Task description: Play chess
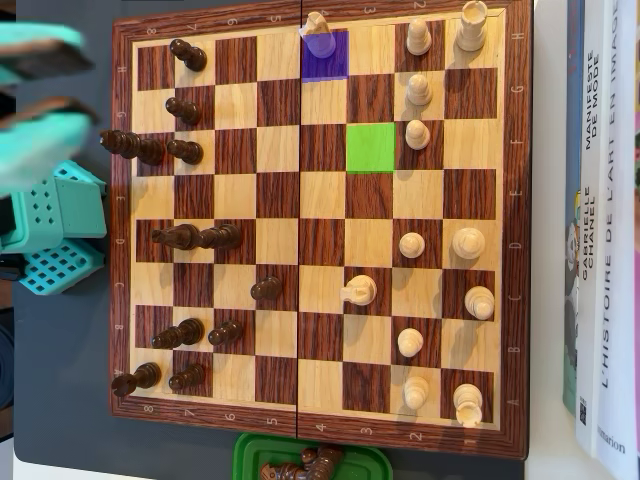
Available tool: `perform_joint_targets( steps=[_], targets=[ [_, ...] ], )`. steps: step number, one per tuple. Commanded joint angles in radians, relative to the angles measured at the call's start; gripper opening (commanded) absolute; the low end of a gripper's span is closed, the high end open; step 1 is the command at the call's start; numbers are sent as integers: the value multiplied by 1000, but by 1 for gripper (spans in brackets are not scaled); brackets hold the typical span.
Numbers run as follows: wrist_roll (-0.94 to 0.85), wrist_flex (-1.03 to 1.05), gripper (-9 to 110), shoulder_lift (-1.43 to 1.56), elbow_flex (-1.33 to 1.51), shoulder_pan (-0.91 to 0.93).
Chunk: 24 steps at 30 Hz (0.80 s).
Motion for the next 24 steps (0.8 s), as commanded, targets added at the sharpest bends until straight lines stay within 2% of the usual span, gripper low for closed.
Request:
perform_joint_targets(
  steps=[1,14,24],
  targets=[
    [3,84,13,-91,-112,-34],
    [9,348,13,-609,-402,-232],
    [9,425,13,-917,-509,-241]
  ],
)
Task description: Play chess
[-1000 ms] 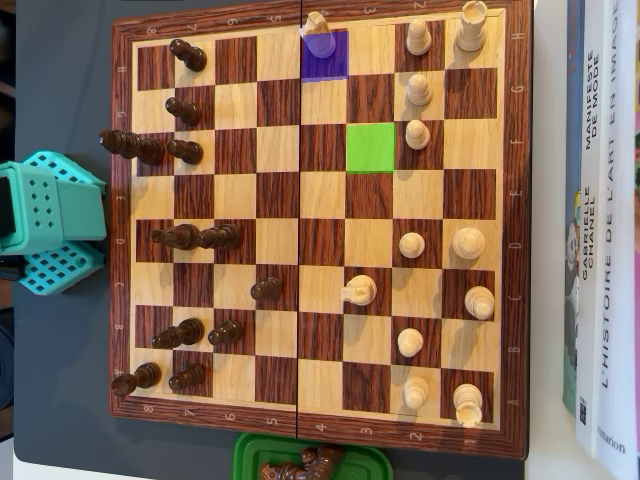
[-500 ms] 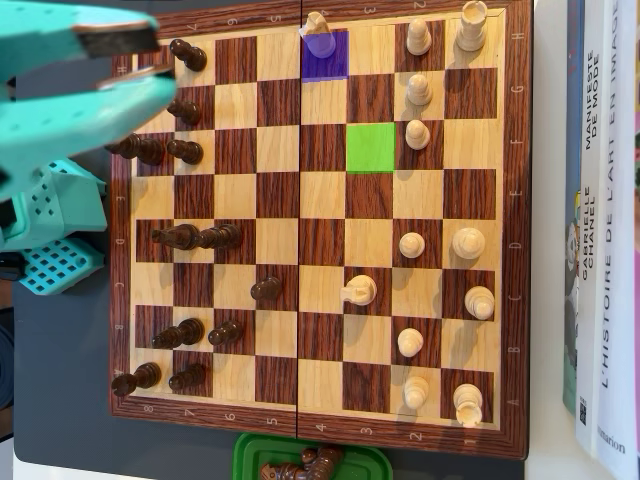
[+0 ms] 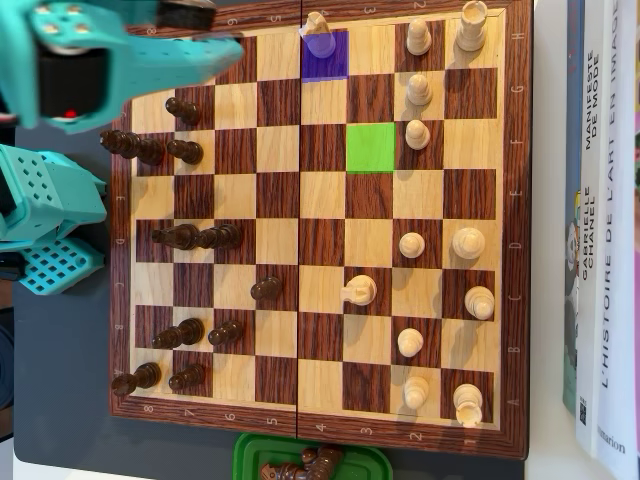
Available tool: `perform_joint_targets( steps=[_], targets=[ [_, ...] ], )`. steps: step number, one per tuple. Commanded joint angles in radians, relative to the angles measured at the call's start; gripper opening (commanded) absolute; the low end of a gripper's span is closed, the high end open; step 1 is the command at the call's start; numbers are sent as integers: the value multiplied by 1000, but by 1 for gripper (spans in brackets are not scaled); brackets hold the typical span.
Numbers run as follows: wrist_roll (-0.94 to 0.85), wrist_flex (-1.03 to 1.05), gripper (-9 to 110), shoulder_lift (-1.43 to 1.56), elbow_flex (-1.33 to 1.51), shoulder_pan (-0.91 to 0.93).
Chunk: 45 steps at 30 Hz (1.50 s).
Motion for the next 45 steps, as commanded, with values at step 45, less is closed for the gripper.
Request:
perform_joint_targets(
  steps=[45],
  targets=[
    [12,5,14,-606,-379,-15]
  ],
)
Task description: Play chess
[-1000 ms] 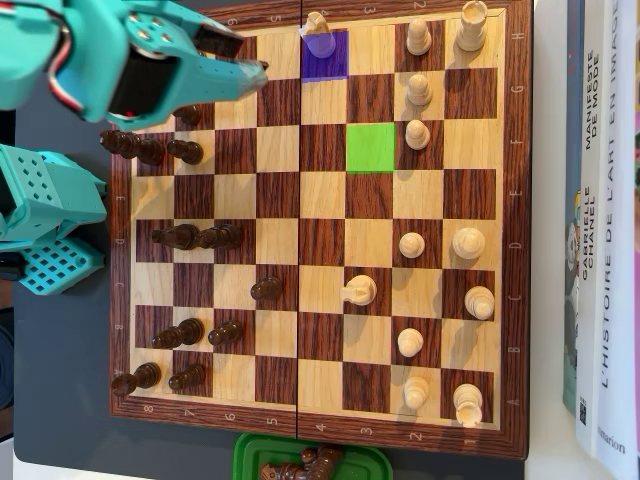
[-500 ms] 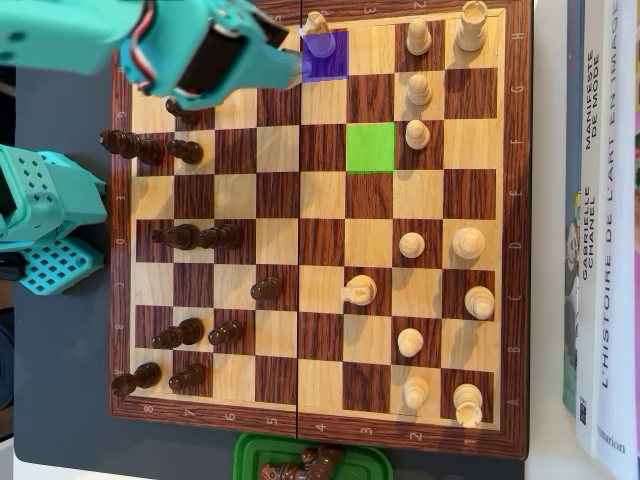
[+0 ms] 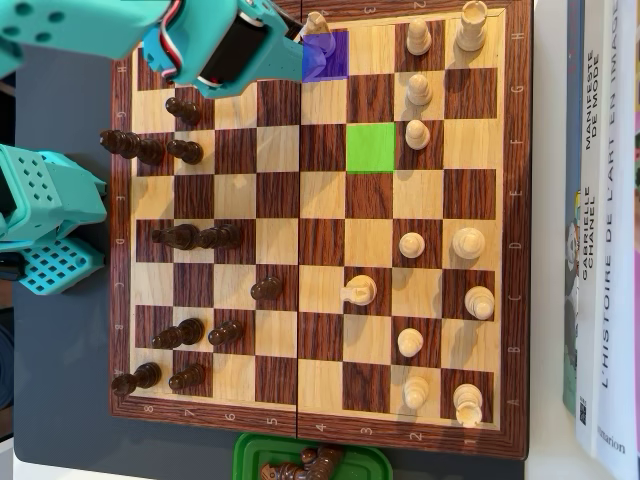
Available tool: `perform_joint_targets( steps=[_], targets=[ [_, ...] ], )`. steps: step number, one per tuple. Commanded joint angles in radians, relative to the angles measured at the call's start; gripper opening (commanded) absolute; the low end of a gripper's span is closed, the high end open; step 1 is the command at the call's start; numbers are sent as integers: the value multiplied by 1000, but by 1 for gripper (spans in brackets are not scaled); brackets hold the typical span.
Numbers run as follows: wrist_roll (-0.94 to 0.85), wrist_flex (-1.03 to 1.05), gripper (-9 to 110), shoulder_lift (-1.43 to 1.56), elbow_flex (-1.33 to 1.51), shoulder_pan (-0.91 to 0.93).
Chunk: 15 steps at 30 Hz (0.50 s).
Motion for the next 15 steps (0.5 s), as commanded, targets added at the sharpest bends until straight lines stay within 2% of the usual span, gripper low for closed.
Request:
perform_joint_targets(
  steps=[1,15],
  targets=[
    [6,2,14,8,-49,-14],
    [61,3,14,8,-37,-63]
  ],
)
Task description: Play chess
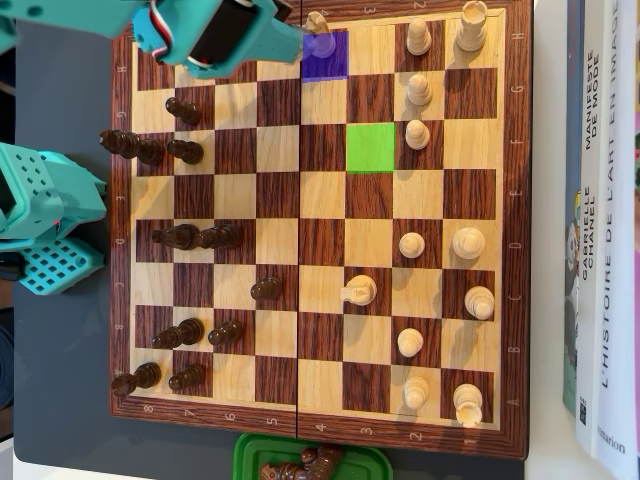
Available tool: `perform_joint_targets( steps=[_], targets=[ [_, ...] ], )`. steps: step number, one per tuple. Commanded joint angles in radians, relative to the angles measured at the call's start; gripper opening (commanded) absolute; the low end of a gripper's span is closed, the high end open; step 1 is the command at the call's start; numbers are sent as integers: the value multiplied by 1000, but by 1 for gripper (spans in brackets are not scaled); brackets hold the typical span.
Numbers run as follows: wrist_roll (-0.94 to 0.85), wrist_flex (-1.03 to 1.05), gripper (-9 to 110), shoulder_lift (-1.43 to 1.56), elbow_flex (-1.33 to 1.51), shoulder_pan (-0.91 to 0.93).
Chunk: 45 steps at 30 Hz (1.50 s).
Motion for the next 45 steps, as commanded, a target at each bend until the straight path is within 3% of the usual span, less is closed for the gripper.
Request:
perform_joint_targets(
  steps=[1,45],
  targets=[
    [8,0,14,3,-37,-9],
    [6,2,14,-117,-121,26]
  ],
)
